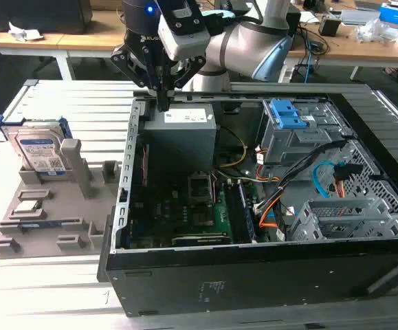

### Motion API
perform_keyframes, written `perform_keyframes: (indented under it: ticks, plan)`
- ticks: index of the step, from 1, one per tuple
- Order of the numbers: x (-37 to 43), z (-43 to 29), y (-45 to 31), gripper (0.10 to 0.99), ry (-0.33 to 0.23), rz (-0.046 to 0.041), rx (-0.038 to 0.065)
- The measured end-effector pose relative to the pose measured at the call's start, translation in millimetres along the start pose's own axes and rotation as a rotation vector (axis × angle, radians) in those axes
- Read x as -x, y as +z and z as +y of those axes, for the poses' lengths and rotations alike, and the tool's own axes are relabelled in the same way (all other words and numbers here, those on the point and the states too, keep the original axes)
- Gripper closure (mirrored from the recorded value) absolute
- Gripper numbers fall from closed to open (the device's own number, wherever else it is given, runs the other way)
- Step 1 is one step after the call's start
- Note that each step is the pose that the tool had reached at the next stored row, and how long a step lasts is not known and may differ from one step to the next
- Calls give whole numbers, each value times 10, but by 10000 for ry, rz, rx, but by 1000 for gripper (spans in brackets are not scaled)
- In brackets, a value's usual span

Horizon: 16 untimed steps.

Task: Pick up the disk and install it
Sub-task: 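Reach for the disk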

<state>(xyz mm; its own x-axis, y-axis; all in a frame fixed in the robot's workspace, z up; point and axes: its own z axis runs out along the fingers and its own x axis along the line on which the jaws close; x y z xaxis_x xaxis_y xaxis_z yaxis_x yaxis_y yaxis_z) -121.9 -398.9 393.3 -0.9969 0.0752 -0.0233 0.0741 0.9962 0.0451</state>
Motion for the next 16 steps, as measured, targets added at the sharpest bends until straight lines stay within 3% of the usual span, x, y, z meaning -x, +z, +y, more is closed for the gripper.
perform_keyframes:
  ticks: [4,16]
  plan:
    - [-57,-4,-2,980,0,0,0]
    - [-328,-24,-9,980,-1,0,0]
